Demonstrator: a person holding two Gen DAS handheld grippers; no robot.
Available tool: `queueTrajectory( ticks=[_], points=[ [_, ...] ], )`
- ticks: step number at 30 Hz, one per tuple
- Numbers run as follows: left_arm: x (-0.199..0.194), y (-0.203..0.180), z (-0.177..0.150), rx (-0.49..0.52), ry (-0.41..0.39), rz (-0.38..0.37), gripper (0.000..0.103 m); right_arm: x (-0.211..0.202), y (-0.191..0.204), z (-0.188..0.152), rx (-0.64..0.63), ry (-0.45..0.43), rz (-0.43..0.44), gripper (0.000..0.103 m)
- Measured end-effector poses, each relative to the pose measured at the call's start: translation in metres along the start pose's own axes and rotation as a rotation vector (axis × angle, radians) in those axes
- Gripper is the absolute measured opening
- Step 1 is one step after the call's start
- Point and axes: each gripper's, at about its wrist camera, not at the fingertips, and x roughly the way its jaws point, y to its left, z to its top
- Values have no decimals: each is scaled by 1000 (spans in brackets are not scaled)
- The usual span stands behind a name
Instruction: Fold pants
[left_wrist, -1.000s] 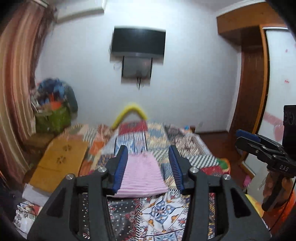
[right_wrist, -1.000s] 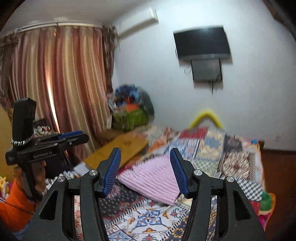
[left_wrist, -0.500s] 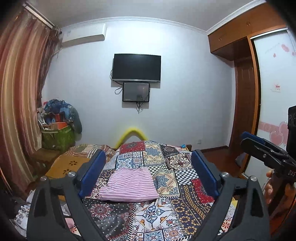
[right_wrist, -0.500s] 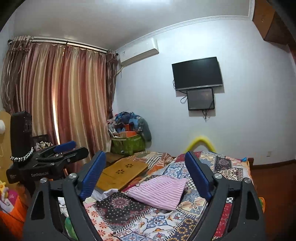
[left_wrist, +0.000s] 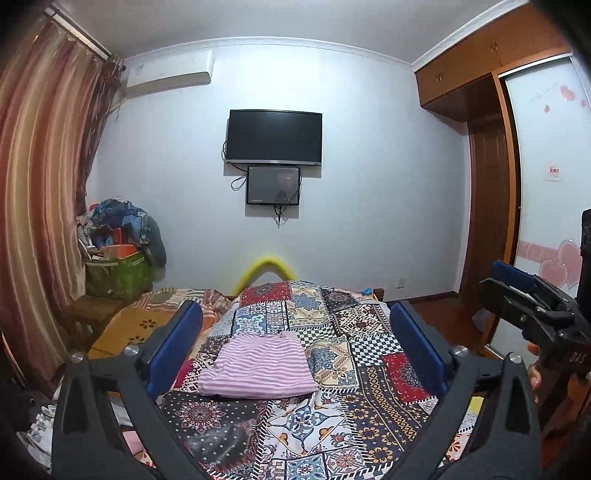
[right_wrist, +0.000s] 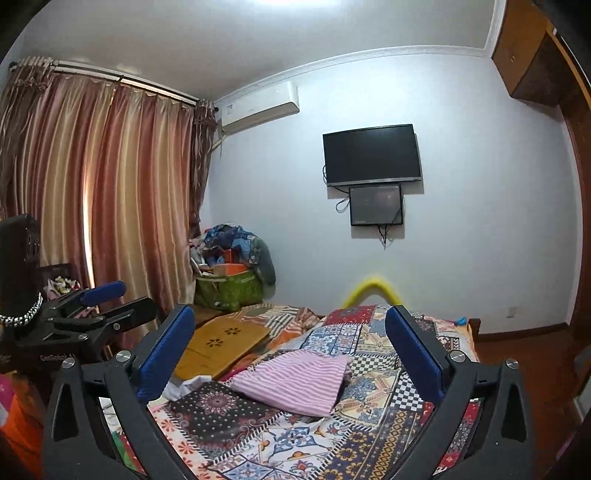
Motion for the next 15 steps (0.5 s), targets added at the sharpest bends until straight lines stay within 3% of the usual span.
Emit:
queueTrajectory(
  ticks=[15],
  points=[
    [-4,1,-3,-17,-1,1,103,0,3,-3,-14,15,6,103]
  ],
)
